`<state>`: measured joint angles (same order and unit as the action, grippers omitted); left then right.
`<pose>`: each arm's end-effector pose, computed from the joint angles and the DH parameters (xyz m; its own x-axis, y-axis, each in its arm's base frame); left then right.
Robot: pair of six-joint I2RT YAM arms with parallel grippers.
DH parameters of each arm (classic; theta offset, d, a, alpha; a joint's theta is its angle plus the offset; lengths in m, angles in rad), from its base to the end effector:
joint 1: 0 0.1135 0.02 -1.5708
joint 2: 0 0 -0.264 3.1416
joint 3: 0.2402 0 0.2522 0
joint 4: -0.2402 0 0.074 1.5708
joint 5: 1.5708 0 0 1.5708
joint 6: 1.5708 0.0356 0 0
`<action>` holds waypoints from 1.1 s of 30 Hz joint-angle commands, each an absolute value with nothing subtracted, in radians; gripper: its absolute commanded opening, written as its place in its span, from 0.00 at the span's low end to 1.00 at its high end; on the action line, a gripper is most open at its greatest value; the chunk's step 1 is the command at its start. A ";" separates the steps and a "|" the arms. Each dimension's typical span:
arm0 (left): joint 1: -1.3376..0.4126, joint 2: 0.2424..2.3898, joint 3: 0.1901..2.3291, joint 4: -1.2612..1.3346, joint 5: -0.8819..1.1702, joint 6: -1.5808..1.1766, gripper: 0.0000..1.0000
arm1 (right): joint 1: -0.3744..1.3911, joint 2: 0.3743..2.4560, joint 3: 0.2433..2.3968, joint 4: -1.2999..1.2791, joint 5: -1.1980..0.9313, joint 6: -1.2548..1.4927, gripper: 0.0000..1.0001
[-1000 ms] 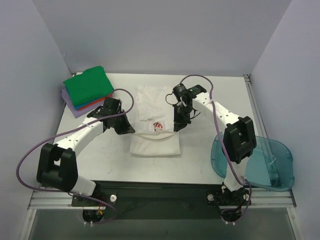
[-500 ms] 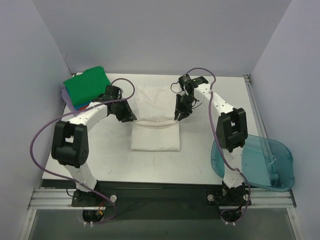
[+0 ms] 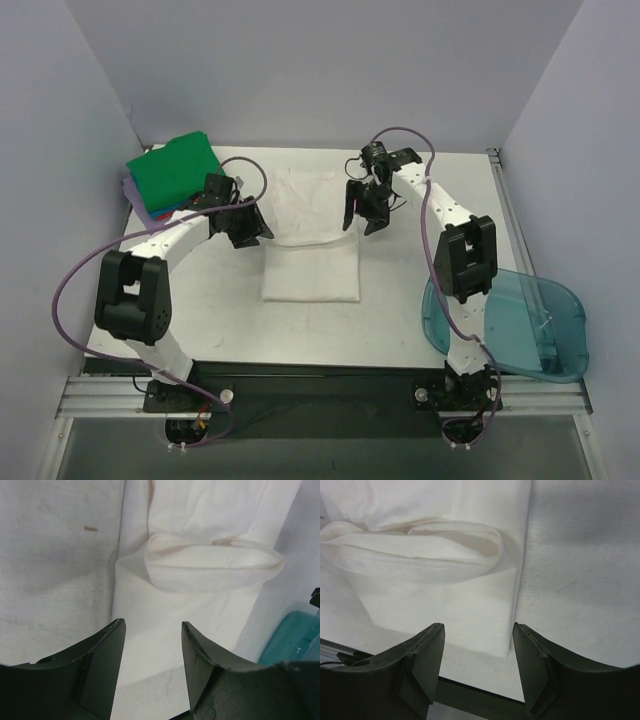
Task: Fold and stack the t-shirts
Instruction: Fold the folded rectangular tshirt in 1/3 of the way
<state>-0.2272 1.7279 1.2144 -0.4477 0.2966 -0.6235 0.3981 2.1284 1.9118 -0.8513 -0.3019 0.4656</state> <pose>0.3543 -0.0926 0.2176 -0.8695 -0.3721 -0.3249 -0.1592 0.8337 -0.5288 0.4235 0.1896 0.2488 -0.9472 0.0667 -0.3137 -0.0861 0.8893 0.4492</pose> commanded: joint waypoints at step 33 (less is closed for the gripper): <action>-0.342 1.316 0.758 -0.449 0.256 -0.604 0.59 | 0.460 2.461 2.368 -0.819 -0.244 0.601 0.53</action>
